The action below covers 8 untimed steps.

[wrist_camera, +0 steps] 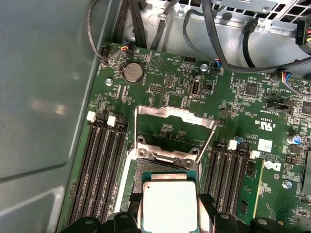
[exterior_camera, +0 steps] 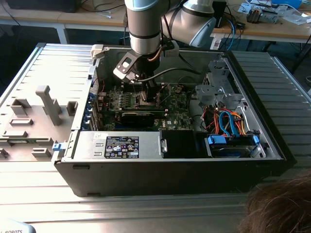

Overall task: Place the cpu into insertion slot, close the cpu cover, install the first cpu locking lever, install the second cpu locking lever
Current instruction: 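Place the cpu into insertion slot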

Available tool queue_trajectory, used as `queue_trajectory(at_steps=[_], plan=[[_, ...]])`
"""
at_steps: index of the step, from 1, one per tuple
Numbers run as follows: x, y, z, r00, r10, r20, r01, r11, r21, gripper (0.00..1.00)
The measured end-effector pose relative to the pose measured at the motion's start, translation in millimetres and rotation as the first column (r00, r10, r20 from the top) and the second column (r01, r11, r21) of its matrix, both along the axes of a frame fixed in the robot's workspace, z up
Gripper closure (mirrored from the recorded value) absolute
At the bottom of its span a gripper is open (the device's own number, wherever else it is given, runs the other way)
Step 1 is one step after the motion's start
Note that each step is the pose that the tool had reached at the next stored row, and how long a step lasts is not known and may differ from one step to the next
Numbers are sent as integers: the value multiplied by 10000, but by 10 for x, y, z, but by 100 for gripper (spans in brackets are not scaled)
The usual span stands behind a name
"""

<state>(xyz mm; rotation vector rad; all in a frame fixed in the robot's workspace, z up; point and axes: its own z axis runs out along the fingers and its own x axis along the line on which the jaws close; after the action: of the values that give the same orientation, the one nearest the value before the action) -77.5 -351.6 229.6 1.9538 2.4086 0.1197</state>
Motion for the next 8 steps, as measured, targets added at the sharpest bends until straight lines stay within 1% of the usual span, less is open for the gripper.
queue_trajectory(at_steps=[8], plan=[[0,0,-2,9999,-101,-1,101,9999,0,46]])
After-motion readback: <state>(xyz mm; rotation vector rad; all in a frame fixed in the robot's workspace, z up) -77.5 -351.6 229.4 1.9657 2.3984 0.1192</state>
